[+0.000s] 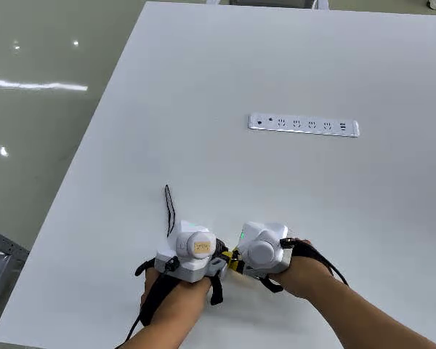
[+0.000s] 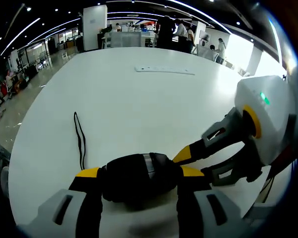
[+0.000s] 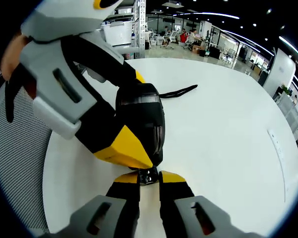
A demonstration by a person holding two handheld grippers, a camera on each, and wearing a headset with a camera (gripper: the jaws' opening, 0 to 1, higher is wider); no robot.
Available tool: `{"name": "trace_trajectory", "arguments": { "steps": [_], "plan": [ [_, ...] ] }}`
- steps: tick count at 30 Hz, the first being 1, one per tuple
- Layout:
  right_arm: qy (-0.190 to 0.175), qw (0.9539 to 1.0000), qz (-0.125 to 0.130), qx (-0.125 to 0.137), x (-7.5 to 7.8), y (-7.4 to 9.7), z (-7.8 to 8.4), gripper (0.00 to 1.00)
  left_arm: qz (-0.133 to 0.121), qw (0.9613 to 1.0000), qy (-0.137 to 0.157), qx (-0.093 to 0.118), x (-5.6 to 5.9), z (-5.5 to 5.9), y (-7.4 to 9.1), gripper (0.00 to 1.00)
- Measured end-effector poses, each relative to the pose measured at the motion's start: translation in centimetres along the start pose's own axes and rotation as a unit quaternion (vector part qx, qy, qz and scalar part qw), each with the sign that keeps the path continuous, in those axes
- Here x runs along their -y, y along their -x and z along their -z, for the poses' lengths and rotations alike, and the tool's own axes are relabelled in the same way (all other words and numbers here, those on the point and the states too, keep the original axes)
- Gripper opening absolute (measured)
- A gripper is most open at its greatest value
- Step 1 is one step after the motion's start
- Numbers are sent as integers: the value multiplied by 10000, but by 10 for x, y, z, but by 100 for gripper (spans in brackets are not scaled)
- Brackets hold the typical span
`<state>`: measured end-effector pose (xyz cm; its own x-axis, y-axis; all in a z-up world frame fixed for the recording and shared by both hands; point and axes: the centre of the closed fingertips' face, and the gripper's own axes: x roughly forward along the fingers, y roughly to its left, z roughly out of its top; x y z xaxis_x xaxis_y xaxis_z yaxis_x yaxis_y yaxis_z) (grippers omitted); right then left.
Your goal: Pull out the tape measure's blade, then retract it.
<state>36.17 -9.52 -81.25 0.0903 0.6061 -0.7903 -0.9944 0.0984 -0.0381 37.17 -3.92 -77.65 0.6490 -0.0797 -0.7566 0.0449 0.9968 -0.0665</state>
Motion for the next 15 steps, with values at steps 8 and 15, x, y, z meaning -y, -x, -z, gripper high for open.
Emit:
{"name": "trace_trajectory", "arguments": {
  "steps": [8,15],
  "plan": [
    [71,9999,22,100,0,1,-1,14,234,9997,116,-33,-1,1,-1,60],
    [170,9998,104,19,2,2,0,14,434,9980,-55,447,0,-16,2,63]
  ]
}}
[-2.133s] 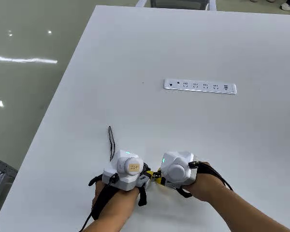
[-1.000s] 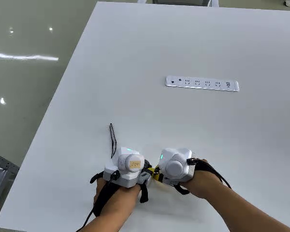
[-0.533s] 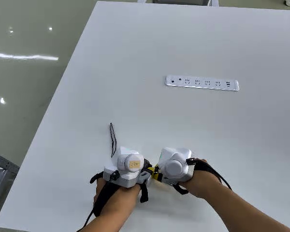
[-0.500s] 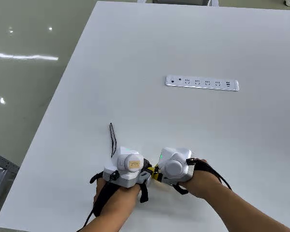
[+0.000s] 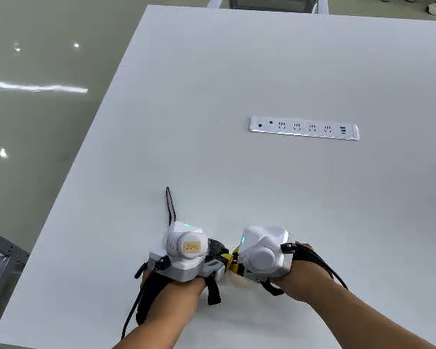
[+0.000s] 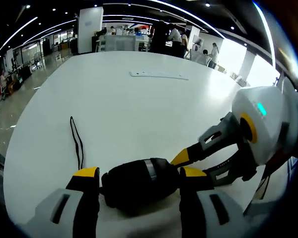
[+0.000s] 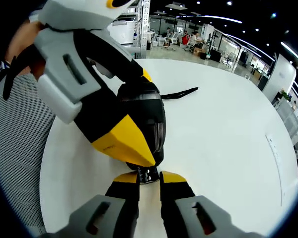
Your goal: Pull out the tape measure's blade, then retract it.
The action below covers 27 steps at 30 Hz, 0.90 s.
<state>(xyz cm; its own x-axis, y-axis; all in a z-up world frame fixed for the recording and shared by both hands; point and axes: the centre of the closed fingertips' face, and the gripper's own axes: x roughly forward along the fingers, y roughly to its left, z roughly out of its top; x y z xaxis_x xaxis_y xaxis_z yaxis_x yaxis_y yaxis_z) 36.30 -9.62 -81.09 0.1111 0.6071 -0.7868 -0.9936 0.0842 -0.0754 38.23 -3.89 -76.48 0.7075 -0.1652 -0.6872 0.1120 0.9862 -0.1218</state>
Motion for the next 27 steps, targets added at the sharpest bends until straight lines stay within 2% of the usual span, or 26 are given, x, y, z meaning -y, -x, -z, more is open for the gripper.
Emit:
{"name": "trace_trajectory", "arguments": {
  "steps": [1,4,6,7,11,14,16,17,19,22,23,24,25,26,27],
  "plan": [
    [6,10000,7,0,0,-1,0,14,71,9999,90,44,1,-2,1,66],
    [-13,10000,19,12,-1,1,-1,14,184,9993,299,163,-7,-9,6,73],
    [-58,10000,13,32,0,0,0,14,250,9988,328,265,-12,-12,8,77],
    [-44,10000,21,41,0,0,0,14,247,9985,280,411,-16,-16,11,82],
    [-138,9999,62,84,-1,1,-1,15,253,9977,80,626,-29,-21,19,94],
    [-281,9996,35,58,-2,0,0,19,551,9947,-162,856,-32,-24,23,99],
    [-387,9992,15,99,-4,-1,-1,32,753,9924,-256,936,-31,-24,25,99],
    [-434,9989,108,136,-1,-1,-2,43,732,9928,-306,902,-35,-22,25,99],
    [-485,9986,176,143,0,-1,-2,57,748,9926,-426,861,-38,-19,26,99],
    [-613,9968,363,362,7,4,-10,79,794,9920,-550,811,-41,-17,26,99],
    [-780,9949,420,474,9,6,-13,89,797,9920,-563,798,-42,-17,26,99],
    [-1315,9890,248,624,4,10,-18,95,790,9916,-614,818,-44,-17,27,99],
    [-1515,9870,224,495,6,12,-13,100,803,9911,-637,845,-45,-18,27,99],
    [-1620,9850,398,451,14,15,-10,100,808,9910,-630,862,-47,-19,28,99],
    [-1620,9839,495,567,21,19,-10,100,808,9911,-569,891,-51,-21,28,99]
  ]
}}
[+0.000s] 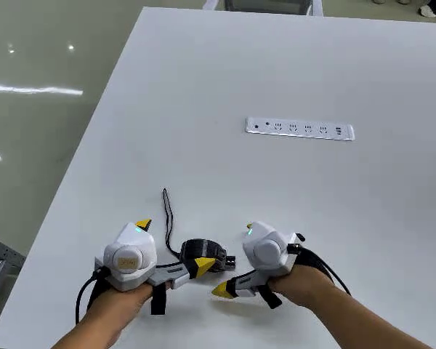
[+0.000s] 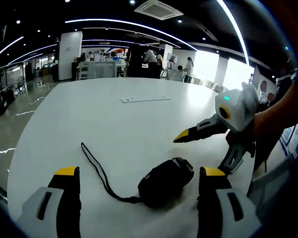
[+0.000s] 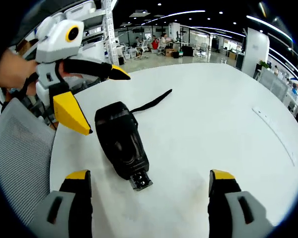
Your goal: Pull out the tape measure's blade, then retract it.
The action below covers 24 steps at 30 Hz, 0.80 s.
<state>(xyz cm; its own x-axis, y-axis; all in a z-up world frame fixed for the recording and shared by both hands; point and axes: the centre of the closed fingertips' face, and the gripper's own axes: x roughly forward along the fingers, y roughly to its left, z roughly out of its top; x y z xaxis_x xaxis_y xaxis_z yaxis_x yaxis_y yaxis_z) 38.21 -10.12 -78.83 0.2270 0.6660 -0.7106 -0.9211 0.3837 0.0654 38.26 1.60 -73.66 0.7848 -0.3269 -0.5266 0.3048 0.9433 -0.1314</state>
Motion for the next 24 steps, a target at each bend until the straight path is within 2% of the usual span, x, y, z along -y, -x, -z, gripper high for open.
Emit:
{"name": "trace_trajectory", "arguments": {
  "steps": [3,6,7,9,11,14,16,19,22,24],
  "plan": [
    [34,9999,58,-85,5,7,6,100,28,9999,118,9,-4,-3,2,99],
    [40,9998,201,84,11,18,3,100,118,9999,7,44,-2,-9,3,99],
    [-36,9992,333,205,15,25,1,100,148,9998,-67,84,-2,-13,5,99],
    [-27,9989,415,221,19,34,3,100,176,9997,-121,137,-3,-16,7,99],
    [-168,9981,524,293,25,45,7,100,271,9993,-176,187,-3,-18,10,99],
    [-410,9962,659,397,31,62,15,100,271,9993,-179,175,-8,-19,14,99],
    [-395,9944,878,436,35,76,21,100,280,9994,-124,175,-12,-19,18,99],
    [-424,9929,960,553,33,92,29,100,273,9994,-121,195,-15,-19,24,99],
    [-461,9898,1176,652,34,110,39,100,279,9996,-25,53,-19,-13,32,99],
    [-608,9886,1210,664,35,116,45,100,271,9996,4,39,-19,-9,37,99]
  ]
}}
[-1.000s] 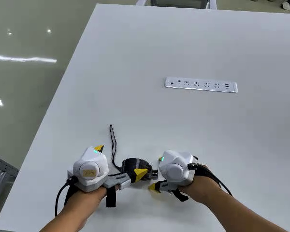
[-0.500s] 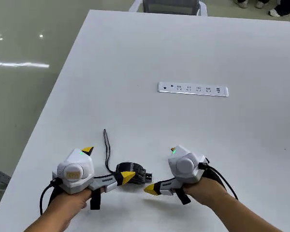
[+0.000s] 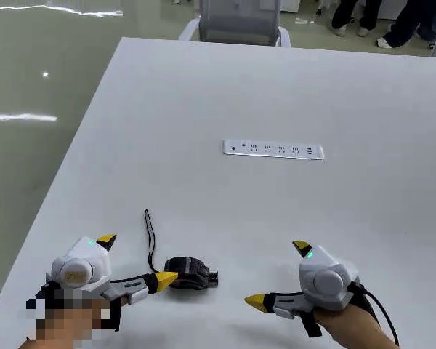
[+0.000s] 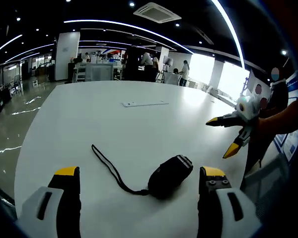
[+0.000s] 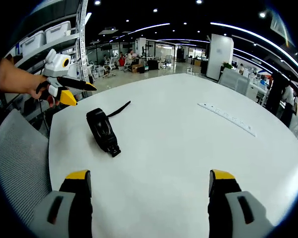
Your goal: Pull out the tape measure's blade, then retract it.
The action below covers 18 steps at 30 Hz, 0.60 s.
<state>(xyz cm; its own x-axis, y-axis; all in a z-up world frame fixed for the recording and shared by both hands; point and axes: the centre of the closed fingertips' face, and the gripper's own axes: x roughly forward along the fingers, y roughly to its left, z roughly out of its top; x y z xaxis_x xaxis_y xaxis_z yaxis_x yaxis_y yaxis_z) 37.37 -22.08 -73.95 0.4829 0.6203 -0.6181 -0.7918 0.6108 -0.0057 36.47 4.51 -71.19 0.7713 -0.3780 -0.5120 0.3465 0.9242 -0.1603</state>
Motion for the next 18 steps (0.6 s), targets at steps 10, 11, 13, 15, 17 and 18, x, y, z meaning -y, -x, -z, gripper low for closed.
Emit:
{"name": "trace_trajectory", "arguments": {
  "steps": [10,11,13,15,17,18],
  "plan": [
    [-350,9989,253,164,0,41,15,100,-38,10000,5,15,-8,17,37,99],
    [-404,9985,309,194,0,45,17,100,-25,10000,14,23,-7,18,43,99],
    [-491,9978,354,268,-2,52,22,100,-12,10000,4,-34,-6,23,50,99],
    [-508,9976,391,276,-4,56,25,100,-6,10000,-32,-82,-6,28,56,99],
    [-476,9974,463,293,-3,62,28,100,14,9999,-46,-140,-7,34,63,99],
    [-512,9969,487,334,-3,66,28,100,8,9999,-35,-148,-8,36,66,99]
  ]
}}
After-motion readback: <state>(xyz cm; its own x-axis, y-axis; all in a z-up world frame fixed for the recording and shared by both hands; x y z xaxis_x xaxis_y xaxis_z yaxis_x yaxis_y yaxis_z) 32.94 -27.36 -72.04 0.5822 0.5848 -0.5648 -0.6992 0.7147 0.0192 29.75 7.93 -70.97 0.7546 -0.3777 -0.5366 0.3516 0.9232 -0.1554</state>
